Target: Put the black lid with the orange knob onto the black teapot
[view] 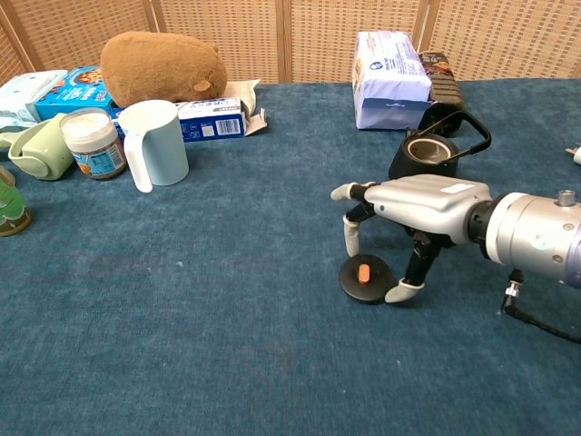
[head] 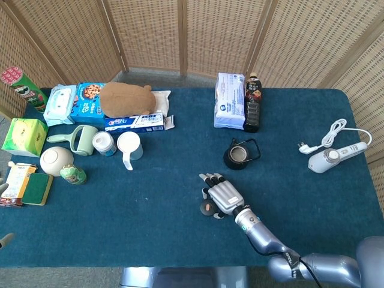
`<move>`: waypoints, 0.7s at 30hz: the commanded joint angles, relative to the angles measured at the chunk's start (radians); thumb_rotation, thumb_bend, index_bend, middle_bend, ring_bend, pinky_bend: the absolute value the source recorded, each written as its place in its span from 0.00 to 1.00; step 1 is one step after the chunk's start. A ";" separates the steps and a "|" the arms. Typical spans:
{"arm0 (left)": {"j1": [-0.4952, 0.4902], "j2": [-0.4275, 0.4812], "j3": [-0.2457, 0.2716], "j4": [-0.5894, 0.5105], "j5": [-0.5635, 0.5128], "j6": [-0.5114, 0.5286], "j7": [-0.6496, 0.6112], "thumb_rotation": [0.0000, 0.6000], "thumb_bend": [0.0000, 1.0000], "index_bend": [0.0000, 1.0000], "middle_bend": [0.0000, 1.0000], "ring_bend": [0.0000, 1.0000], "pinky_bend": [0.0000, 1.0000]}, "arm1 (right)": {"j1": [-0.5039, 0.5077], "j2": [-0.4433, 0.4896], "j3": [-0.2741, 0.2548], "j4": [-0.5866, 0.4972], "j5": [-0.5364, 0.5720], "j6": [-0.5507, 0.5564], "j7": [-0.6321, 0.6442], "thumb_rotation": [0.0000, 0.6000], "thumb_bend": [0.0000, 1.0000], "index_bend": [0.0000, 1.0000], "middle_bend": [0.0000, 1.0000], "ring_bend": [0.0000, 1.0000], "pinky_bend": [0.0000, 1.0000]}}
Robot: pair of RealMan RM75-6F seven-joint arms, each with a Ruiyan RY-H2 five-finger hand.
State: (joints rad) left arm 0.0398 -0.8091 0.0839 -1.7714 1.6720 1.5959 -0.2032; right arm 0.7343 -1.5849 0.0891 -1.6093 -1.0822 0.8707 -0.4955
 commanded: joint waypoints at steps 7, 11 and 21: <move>-0.002 0.001 0.002 -0.001 0.003 -0.006 0.001 1.00 0.12 0.00 0.00 0.00 0.05 | -0.006 0.069 0.019 -0.091 -0.015 0.033 0.030 1.00 0.20 0.41 0.02 0.00 0.00; -0.001 0.003 0.003 -0.002 0.003 -0.006 0.000 1.00 0.12 0.00 0.00 0.00 0.05 | -0.005 0.096 0.032 -0.117 0.002 0.040 0.041 1.00 0.20 0.41 0.02 0.00 0.00; 0.000 0.008 0.005 -0.003 0.004 -0.006 -0.006 1.00 0.12 0.00 0.00 0.00 0.05 | 0.002 0.148 0.078 -0.156 0.043 0.047 0.098 1.00 0.21 0.42 0.03 0.00 0.00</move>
State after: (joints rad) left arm 0.0396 -0.8018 0.0890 -1.7742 1.6760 1.5903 -0.2091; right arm 0.7327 -1.4455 0.1573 -1.7607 -1.0473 0.9177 -0.4057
